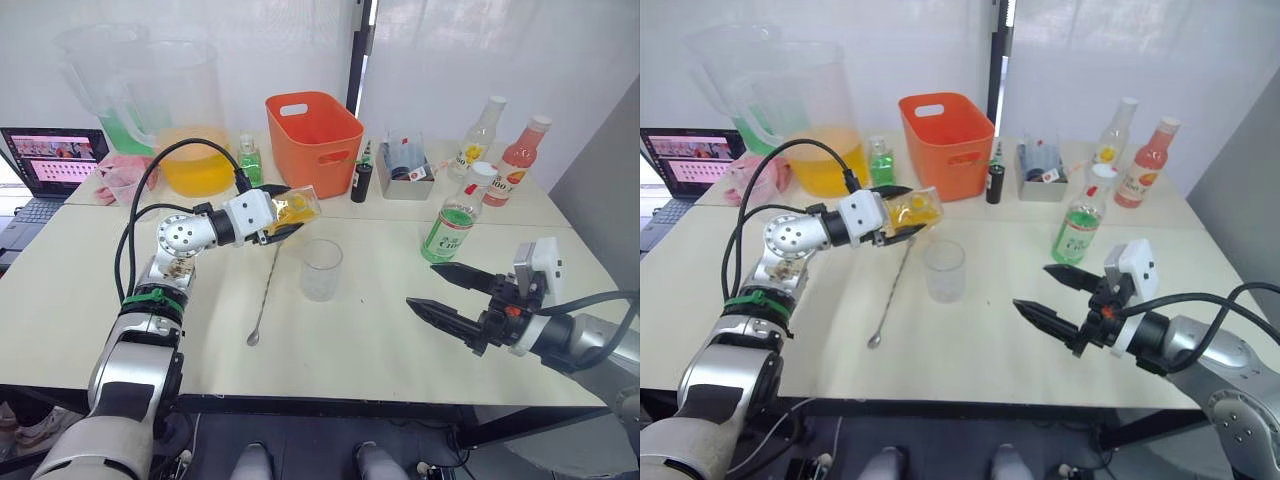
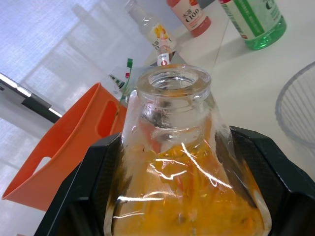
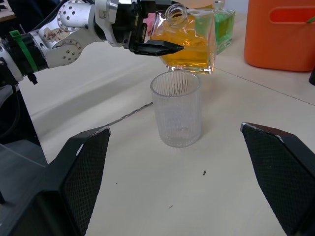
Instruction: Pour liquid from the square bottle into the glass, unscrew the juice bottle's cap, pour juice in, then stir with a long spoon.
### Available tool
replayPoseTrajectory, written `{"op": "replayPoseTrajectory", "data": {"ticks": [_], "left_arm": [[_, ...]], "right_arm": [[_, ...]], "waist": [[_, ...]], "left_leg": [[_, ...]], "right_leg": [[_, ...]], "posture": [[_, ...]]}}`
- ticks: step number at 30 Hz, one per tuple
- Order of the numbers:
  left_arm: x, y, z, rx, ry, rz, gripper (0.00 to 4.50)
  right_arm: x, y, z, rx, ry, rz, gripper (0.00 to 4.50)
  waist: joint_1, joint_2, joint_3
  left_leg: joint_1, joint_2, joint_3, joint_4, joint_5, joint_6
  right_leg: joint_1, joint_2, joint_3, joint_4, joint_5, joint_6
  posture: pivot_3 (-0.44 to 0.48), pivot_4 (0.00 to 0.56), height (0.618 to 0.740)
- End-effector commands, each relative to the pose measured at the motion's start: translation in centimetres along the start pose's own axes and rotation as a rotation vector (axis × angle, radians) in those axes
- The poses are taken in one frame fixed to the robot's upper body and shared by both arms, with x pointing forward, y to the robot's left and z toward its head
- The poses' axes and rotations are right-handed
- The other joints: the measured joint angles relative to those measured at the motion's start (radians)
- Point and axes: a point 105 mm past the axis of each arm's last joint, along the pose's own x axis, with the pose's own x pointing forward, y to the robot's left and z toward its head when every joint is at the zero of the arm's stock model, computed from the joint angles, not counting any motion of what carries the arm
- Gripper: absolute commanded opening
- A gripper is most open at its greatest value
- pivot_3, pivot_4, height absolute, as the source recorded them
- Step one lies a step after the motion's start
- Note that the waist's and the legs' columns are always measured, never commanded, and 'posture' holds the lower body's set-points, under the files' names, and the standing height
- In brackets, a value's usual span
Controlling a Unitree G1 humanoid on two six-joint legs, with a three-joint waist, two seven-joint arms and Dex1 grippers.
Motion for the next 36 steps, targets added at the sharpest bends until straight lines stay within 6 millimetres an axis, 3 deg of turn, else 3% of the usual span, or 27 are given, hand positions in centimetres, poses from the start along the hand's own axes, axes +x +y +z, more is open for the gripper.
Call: {"op": "replayPoseTrajectory", "data": {"ticks": [1, 27, 36], "left_arm": [[0.5, 2.4, 3.0, 0.166, -0.084, 0.087, 2.78], [1.0, 0.4, 3.4, 0.552, -0.119, 0.146, 2.78], [1.1, 0.9, 4.2, 0.621, -0.155, 0.213, 2.78]], "right_arm": [[0.1, 0.2, 0.8, -0.044, -0.034, 0.002, 4.5], [0.8, 0.5, 0.9, -0.054, -0.059, -0.026, 4.5], [1.1, 0.9, 0.9, -0.046, -0.062, -0.026, 4.5]], "waist": [[0.001, 0.0, 0.0], [0.022, 0.0, 0.0], [0.026, 0.0, 0.0]], "left_leg": [[0.0, 0.0, 0.0, 0.0, 0.0, 0.0], [0.0, 0.0, 0.0, 0.004, 0.0, 0.0], [0.0, 0.0, 0.0, 0.005, 0.0, -0.001]], "right_leg": [[0.0, 0.0, 0.0, 0.0, 0.0, 0.0], [0.001, 0.0, 0.0, 0.001, 0.002, 0.003], [0.001, 0.0, 0.0, 0.001, 0.002, 0.003]], "posture": [[0.0, 0.15, 0.74], [0.0, 0.15, 0.74], [0.0, 0.15, 0.74]]}}
